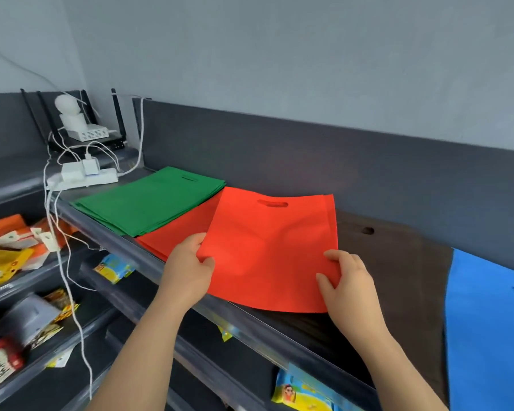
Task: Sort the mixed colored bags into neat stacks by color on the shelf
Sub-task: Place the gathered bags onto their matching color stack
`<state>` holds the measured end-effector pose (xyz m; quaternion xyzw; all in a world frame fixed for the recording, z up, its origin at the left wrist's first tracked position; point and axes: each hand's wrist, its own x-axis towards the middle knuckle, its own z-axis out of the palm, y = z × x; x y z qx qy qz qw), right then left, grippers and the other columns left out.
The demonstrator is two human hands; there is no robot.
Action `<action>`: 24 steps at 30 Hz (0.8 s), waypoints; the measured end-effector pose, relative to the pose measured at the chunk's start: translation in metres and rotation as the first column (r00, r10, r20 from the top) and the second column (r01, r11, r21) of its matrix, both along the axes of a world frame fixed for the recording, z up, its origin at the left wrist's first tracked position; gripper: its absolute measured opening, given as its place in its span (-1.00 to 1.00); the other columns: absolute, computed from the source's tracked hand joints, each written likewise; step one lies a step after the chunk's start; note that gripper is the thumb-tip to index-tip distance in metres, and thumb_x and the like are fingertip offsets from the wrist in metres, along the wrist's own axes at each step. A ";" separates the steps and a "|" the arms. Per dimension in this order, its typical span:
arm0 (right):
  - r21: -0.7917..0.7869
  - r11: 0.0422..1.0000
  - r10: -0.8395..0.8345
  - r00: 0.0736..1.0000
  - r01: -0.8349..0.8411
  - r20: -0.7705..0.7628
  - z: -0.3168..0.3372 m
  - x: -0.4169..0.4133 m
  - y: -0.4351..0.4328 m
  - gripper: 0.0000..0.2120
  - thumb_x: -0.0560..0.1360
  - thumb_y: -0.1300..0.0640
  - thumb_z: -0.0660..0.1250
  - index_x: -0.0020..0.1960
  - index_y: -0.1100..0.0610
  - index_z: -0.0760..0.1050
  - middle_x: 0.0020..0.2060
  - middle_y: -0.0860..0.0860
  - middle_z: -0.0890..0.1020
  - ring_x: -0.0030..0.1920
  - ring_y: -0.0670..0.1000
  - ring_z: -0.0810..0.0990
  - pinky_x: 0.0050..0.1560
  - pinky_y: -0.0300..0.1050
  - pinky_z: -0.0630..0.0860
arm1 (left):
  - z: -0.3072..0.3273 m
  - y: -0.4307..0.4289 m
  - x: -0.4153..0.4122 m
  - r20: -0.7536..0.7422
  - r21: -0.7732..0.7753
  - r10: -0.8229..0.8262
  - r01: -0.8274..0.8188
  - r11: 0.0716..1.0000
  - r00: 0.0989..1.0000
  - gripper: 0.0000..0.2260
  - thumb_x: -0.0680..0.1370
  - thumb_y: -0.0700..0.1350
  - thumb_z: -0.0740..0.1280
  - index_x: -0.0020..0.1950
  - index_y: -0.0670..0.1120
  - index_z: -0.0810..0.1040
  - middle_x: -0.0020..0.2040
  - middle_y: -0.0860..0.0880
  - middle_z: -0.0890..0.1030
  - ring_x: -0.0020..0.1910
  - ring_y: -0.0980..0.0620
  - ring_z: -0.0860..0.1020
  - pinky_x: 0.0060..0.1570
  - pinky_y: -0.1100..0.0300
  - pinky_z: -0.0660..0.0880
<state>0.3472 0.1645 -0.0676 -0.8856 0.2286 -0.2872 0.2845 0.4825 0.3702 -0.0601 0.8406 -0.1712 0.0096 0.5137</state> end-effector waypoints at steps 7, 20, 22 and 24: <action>0.011 0.997 -0.075 0.993 0.077 -0.095 -0.009 0.056 0.043 -0.51 0.52 0.13 0.31 0.42 0.08 0.28 0.24 0.00 0.44 0.16 0.00 0.50 0.15 -0.12 0.44 | -0.007 0.026 0.089 0.078 0.180 -0.067 0.052 0.982 0.995 -0.55 0.53 -0.26 0.27 0.42 -0.06 0.38 0.27 -0.01 0.53 0.08 0.03 0.57 0.12 0.09 0.49; -0.295 0.921 -0.353 0.862 0.253 -0.364 -0.019 0.107 0.109 -0.61 0.56 -0.14 0.13 0.21 0.11 0.42 -0.01 0.01 0.49 0.01 0.04 0.49 0.00 -0.12 0.46 | -0.018 0.050 0.173 0.206 0.536 -0.199 0.060 0.842 0.958 -0.62 0.57 -0.21 0.22 0.39 -0.18 0.35 0.17 -0.15 0.53 0.09 -0.14 0.52 -0.03 0.05 0.43; -0.326 0.909 -0.382 0.835 0.261 -0.396 -0.019 0.109 0.112 -0.63 0.55 -0.16 0.12 0.10 0.11 0.46 -0.01 0.01 0.46 0.01 0.05 0.46 0.02 -0.11 0.44 | -0.020 0.050 0.175 0.238 0.566 -0.228 0.055 0.822 0.944 -0.58 0.55 -0.24 0.24 0.41 -0.21 0.32 0.19 -0.16 0.50 0.10 -0.14 0.50 0.01 0.06 0.43; -0.336 0.905 -0.390 0.826 0.262 -0.408 -0.018 0.111 0.112 -0.62 0.55 -0.17 0.14 0.10 0.11 0.47 0.08 0.03 0.44 0.07 0.08 0.43 0.10 -0.09 0.42 | -0.022 0.051 0.177 0.278 0.581 -0.259 0.053 0.812 0.925 -0.52 0.54 -0.24 0.26 0.45 -0.21 0.28 0.27 -0.16 0.45 0.15 -0.14 0.46 0.12 0.05 0.42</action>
